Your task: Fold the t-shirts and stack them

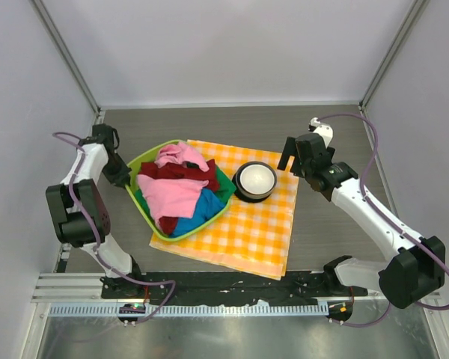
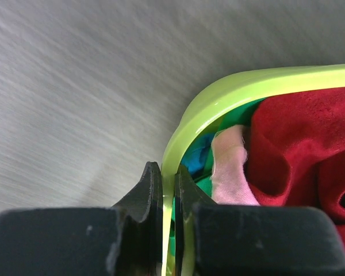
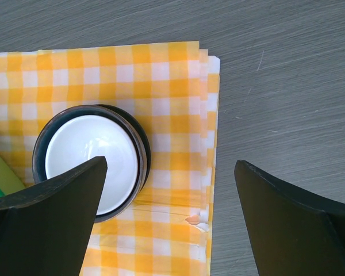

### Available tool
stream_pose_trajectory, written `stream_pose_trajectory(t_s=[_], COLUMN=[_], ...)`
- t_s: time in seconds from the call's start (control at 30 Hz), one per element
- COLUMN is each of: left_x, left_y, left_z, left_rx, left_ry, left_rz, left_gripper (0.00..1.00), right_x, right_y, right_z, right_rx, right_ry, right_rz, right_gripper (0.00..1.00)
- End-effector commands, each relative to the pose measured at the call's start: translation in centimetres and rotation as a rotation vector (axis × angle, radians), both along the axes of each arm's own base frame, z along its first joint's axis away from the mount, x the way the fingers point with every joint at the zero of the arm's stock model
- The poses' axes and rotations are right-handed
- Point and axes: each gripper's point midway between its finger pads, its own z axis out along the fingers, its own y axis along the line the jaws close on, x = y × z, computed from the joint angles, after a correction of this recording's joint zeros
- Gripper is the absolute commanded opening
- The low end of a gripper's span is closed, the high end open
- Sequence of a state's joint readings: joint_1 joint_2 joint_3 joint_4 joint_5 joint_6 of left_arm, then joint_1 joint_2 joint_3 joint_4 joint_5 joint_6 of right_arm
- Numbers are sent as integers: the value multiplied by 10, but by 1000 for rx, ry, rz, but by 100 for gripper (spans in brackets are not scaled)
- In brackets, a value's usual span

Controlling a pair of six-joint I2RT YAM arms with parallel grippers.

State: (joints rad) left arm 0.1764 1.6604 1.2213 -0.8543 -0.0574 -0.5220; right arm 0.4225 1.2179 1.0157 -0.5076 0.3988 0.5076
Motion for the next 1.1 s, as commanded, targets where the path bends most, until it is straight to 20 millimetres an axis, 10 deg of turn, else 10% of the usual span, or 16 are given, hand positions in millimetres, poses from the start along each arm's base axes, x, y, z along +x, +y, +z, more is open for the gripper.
stream_pose_trajectory(t_s=[0.0, 0.23, 0.5, 1.07], left_x=[52, 111, 129, 201], left_y=[37, 70, 73, 107], left_z=[36, 54, 28, 41], left_rx=[48, 42, -24, -106], left_ry=[-122, -221, -258, -605], left_rz=[160, 293, 519, 900], left_gripper=[0, 0, 0, 4], right_x=[7, 7, 3, -4], right_y=[10, 11, 16, 47], right_z=[13, 6, -4, -21], right_rx=[50, 49, 53, 35], right_ry=[-52, -47, -28, -5], right_rz=[22, 33, 66, 180], right_gripper=[100, 100, 100, 100])
